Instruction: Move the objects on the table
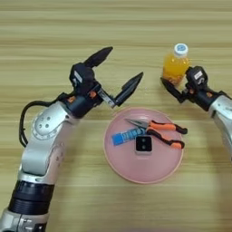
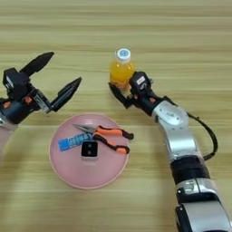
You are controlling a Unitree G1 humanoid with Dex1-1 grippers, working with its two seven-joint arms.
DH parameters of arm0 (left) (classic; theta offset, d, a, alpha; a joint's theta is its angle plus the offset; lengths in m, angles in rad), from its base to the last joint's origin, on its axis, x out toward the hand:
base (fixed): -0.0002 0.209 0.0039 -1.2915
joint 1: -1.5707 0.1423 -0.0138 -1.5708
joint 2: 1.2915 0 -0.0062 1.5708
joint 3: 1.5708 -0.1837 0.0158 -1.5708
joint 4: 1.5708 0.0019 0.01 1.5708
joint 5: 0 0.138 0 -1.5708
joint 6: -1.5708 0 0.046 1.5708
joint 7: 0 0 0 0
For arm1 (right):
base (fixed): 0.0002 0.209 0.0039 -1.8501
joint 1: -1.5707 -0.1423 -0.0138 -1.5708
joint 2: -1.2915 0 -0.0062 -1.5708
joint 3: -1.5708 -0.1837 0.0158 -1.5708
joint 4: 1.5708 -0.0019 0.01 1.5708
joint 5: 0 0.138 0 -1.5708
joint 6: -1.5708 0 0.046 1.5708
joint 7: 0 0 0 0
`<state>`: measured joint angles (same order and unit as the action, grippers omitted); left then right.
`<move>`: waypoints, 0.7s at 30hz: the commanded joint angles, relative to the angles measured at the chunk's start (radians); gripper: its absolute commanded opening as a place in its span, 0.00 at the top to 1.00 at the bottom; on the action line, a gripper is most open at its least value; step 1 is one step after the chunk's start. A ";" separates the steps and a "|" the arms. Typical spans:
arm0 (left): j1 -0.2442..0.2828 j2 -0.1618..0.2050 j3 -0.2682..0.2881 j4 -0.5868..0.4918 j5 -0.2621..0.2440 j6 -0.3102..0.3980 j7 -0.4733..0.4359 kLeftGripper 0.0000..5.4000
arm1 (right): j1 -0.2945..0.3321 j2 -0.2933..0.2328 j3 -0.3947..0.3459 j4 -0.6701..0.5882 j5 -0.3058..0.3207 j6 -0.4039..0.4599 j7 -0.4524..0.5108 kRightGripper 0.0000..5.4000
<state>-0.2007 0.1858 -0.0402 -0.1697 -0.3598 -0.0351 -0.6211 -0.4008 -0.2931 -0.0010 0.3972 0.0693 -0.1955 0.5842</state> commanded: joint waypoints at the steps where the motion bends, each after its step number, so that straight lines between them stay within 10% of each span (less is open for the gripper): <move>1: -0.043 -0.015 0.044 0.063 0.005 -0.027 0.051 0.00 | 0.025 -0.032 -0.025 -0.055 0.032 0.019 0.009 0.36; 21: -0.172 -0.019 0.170 0.614 0.281 -0.422 0.414 0.00 | 0.170 -0.150 -0.076 -0.152 0.150 0.036 0.189 0.36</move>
<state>-0.3454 0.1629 0.1184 0.3924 -0.0913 -0.4190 -0.2323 -0.2371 -0.4163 -0.0585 0.2713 0.1875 -0.1406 0.7382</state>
